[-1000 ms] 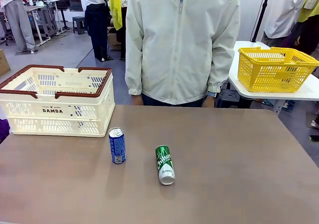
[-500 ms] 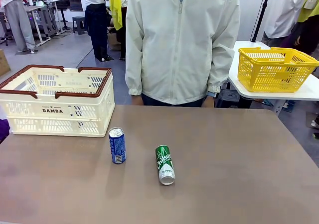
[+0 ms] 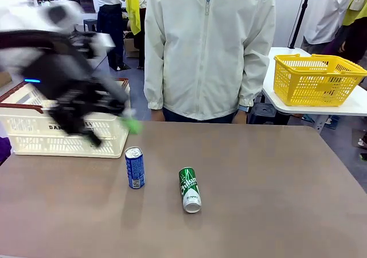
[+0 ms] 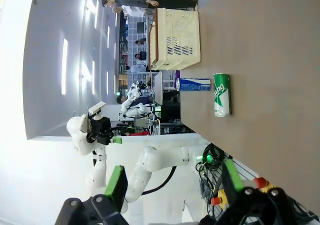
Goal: Place the drinks into the Shopping basket.
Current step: Pick up one drink and place it into the Shopping basket.
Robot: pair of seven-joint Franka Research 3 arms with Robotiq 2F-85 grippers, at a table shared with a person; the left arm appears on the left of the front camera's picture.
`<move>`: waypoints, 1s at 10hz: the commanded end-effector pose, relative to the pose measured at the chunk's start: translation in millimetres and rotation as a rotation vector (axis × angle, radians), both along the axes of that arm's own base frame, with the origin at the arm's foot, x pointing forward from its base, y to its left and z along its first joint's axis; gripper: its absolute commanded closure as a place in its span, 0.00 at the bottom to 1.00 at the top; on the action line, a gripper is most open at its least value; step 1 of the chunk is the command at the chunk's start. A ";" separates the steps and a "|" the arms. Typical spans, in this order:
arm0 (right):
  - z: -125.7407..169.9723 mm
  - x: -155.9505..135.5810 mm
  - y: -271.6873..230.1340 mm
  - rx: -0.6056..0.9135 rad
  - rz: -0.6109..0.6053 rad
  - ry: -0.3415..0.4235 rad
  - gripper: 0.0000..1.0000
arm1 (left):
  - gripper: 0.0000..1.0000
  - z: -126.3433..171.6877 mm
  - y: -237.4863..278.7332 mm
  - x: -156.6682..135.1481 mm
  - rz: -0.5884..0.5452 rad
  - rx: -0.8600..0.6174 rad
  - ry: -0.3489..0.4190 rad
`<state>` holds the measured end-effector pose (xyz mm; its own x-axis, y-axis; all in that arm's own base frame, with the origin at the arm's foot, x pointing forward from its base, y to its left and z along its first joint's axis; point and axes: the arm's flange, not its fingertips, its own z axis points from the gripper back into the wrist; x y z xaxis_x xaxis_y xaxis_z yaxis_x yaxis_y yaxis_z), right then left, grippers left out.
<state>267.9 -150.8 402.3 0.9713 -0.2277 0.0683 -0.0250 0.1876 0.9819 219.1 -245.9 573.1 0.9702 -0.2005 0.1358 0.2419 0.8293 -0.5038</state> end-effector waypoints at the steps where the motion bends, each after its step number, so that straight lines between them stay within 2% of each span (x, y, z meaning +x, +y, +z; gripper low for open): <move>1: 6.1 -0.4 -1.3 0.006 0.002 0.017 0.00 | 0.00 -22.2 -68.0 44.0 0.155 0.124 -0.032; 2: 6.1 -0.4 -1.3 0.006 0.002 0.017 0.00 | 0.00 -52.3 -109.4 50.1 0.121 0.154 0.002; 3: 6.1 -0.4 -1.3 0.006 0.002 0.017 0.00 | 0.00 -72.8 -131.6 51.5 0.106 0.172 -0.012; 4: 6.1 -0.4 -1.3 0.006 0.002 0.017 0.00 | 0.00 -72.2 -133.3 50.8 0.072 0.150 -0.023; 5: 6.1 -0.4 -1.3 0.006 0.002 0.017 0.00 | 0.00 -66.2 -125.1 25.8 0.096 0.131 -0.052; 7: 6.1 -0.4 -1.3 0.006 0.002 0.017 0.00 | 0.00 -66.2 -125.1 25.8 0.096 0.131 -0.052; 8: 6.1 -0.4 -1.3 0.006 0.002 0.017 0.00 | 0.00 -83.5 -140.2 37.3 0.070 0.141 -0.045; 9: 6.1 -0.4 -1.3 0.006 0.002 0.017 0.00 | 0.00 -97.2 -142.8 47.7 0.118 0.119 -0.031; 10: 6.1 -0.4 -1.3 0.006 0.002 0.017 0.00 | 0.00 -113.3 -146.6 61.5 0.261 0.127 -0.059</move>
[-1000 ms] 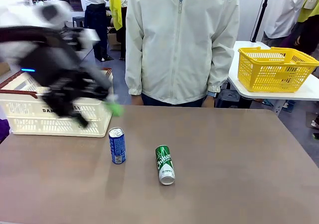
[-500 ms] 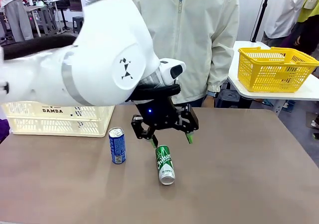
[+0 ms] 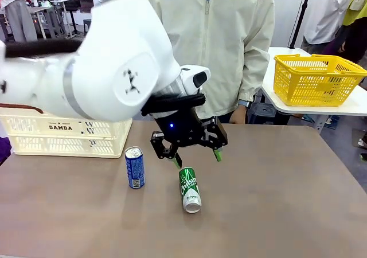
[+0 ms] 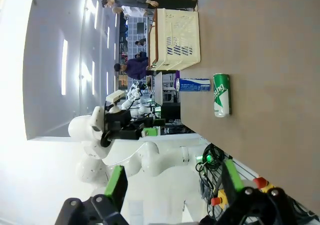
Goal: Place the drinks into the Shopping basket.
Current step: Pick up one drink and place it into the Shopping basket.
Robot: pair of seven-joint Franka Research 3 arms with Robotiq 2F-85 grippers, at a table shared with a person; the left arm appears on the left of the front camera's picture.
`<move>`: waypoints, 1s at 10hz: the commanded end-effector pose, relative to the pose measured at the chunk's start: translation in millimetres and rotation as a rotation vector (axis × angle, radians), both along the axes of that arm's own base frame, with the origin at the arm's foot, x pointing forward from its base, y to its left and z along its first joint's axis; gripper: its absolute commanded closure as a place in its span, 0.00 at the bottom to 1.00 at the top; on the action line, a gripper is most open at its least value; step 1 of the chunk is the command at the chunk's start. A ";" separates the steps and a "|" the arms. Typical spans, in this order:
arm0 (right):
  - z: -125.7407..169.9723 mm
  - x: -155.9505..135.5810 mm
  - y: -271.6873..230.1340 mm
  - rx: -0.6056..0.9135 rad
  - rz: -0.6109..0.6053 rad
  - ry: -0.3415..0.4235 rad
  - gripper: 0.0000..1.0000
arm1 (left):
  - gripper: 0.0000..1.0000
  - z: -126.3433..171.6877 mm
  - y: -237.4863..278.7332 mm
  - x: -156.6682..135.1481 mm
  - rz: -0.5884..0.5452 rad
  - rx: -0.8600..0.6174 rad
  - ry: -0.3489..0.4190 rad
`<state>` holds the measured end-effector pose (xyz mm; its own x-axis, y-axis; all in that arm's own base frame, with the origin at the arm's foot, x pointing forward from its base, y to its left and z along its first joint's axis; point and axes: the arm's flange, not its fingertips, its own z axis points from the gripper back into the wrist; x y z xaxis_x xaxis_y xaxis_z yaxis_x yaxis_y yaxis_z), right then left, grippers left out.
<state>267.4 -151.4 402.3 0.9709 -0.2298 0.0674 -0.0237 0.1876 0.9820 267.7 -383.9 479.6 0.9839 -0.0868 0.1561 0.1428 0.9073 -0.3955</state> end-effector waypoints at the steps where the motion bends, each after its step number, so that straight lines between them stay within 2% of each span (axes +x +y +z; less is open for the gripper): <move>1: 6.2 0.1 -0.7 0.006 0.004 0.016 0.00 | 0.00 -33.8 -14.8 22.9 0.187 0.027 -0.039; 2: 6.2 0.1 -0.7 0.006 0.004 0.016 0.00 | 0.00 -44.2 -20.5 31.9 0.250 0.059 -0.049; 5: 6.2 0.1 -0.7 0.006 0.004 0.016 0.00 | 0.00 -85.9 -46.5 65.7 0.298 0.187 -0.023; 7: 6.2 0.1 -0.7 0.006 0.004 0.016 0.00 | 0.00 -114.2 -54.0 83.8 0.261 0.237 0.011; 10: 6.2 0.1 -0.7 0.006 0.004 0.016 0.00 | 0.00 -161.7 -61.4 91.8 0.217 0.283 -0.016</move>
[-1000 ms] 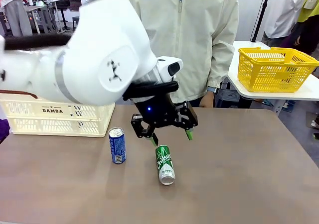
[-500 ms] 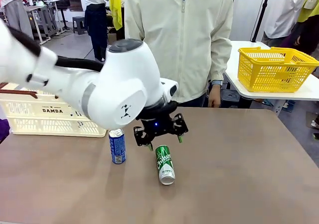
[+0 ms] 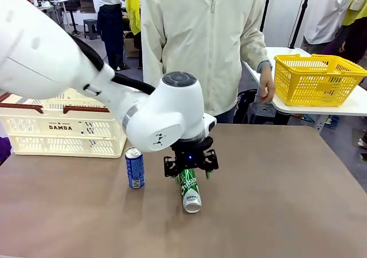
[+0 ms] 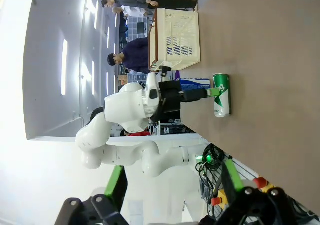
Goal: Place the drinks into the Shopping basket.
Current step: Pick up one drink and place it into the Shopping basket.
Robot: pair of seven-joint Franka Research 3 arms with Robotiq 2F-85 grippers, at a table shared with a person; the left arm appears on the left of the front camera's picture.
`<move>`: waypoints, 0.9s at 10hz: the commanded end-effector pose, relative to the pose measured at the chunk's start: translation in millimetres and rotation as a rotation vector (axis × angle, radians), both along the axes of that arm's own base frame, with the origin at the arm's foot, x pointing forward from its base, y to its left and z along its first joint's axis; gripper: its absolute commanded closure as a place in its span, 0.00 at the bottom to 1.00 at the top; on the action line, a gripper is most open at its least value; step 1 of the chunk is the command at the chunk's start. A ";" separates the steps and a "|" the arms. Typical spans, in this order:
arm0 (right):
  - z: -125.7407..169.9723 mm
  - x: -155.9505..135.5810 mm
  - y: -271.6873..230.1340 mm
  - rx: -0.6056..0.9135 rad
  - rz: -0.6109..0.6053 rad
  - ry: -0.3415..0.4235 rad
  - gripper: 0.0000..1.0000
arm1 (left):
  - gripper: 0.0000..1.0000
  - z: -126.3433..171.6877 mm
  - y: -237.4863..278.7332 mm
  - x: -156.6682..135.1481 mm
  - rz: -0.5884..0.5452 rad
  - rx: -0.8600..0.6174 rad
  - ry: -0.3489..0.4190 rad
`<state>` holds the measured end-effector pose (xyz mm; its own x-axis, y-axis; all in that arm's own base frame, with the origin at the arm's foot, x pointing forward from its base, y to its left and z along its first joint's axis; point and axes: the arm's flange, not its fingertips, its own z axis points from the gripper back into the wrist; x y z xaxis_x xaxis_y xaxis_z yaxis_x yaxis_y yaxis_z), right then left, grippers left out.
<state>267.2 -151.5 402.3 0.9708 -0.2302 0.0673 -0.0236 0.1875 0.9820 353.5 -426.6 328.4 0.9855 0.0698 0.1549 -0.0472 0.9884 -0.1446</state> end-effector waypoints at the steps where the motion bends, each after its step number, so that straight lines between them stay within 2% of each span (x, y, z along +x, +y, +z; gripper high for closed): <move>1: 6.1 0.3 -0.6 0.006 0.005 0.016 0.00 | 0.00 -22.4 -17.8 6.4 0.013 0.042 0.006; 4: 6.1 0.3 -0.6 0.006 0.005 0.016 0.00 | 0.00 -32.5 -18.5 5.2 -0.004 0.058 0.018; 5: 6.1 0.3 -0.6 0.006 0.005 0.016 0.00 | 0.15 -34.0 -18.9 5.1 0.000 0.070 0.001; 6: 6.1 0.3 -0.6 0.006 0.005 0.016 0.00 | 0.74 -37.7 -19.0 5.6 0.008 0.089 0.005; 7: 6.1 0.3 -0.6 0.006 0.005 0.016 0.00 | 1.00 -40.9 -18.3 4.3 0.005 0.103 0.004; 9: 6.1 0.3 -0.6 0.006 0.005 0.016 0.00 | 1.00 -42.3 -15.3 3.3 0.006 0.105 0.015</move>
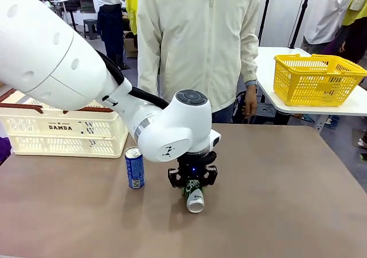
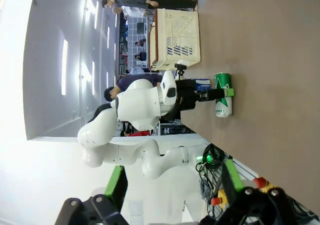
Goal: Place the drinks into the Shopping basket.
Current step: Pick up one drink and place it into the Shopping basket.
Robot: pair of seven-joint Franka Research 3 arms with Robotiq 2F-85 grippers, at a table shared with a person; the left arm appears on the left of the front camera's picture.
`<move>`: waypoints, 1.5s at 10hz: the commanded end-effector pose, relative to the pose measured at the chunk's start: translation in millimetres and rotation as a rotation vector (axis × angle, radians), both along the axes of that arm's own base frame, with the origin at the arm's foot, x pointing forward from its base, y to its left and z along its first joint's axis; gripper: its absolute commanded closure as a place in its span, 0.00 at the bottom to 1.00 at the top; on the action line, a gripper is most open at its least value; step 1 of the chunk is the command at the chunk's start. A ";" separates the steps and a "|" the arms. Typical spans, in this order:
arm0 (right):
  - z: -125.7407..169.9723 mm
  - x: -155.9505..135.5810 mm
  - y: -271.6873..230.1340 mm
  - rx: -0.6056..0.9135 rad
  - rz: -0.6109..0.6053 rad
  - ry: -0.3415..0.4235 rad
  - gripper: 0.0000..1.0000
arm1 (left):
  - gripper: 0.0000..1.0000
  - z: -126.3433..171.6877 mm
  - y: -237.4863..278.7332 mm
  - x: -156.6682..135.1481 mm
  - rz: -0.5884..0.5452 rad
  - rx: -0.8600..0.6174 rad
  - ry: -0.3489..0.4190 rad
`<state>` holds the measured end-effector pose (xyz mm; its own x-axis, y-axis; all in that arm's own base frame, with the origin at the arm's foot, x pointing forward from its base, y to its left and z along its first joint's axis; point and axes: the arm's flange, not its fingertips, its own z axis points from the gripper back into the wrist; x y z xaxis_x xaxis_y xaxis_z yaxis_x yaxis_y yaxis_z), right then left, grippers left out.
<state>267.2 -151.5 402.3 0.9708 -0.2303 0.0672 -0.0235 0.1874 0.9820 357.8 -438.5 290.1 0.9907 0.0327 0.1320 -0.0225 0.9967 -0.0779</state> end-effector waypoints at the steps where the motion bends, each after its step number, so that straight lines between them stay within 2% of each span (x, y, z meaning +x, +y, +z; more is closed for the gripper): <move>1: 6.1 0.3 -0.5 0.006 0.005 0.016 0.00 | 1.00 -3.0 -2.2 -1.2 0.034 0.041 -0.015; 3: 6.1 0.3 -0.5 0.006 0.005 0.016 0.00 | 1.00 9.1 3.4 -4.1 0.035 0.047 -0.043; 4: 6.1 0.3 -0.5 0.006 0.005 0.016 0.00 | 1.00 38.2 11.0 -9.1 0.008 0.001 -0.059; 6: 6.1 0.3 -0.5 0.006 0.005 0.016 0.00 | 1.00 143.8 45.6 -10.7 -0.051 -0.032 -0.086; 8: 6.1 0.3 -0.5 0.006 0.005 0.016 0.00 | 1.00 254.9 94.9 12.0 -0.135 -0.099 -0.180; 9: 6.1 0.3 -0.5 0.006 0.005 0.016 0.00 | 1.00 292.0 125.2 23.9 -0.130 -0.107 -0.218; 10: 6.1 0.3 -0.5 0.006 0.005 0.016 0.00 | 1.00 318.7 161.4 35.3 -0.056 -0.065 -0.286; 11: 6.1 0.3 -0.5 0.006 0.005 0.016 0.00 | 1.00 335.9 201.9 42.9 -0.012 -0.075 -0.331; 12: 6.1 0.3 -0.5 0.006 0.005 0.016 0.00 | 1.00 342.4 253.3 52.1 0.162 -0.008 -0.420; 14: 6.1 0.3 -0.5 0.006 0.005 0.016 0.00 | 1.00 328.8 314.7 50.7 0.267 -0.045 -0.357; 15: 6.1 0.3 -0.5 0.006 0.005 0.016 0.00 | 1.00 327.6 335.2 47.0 0.426 -0.120 -0.372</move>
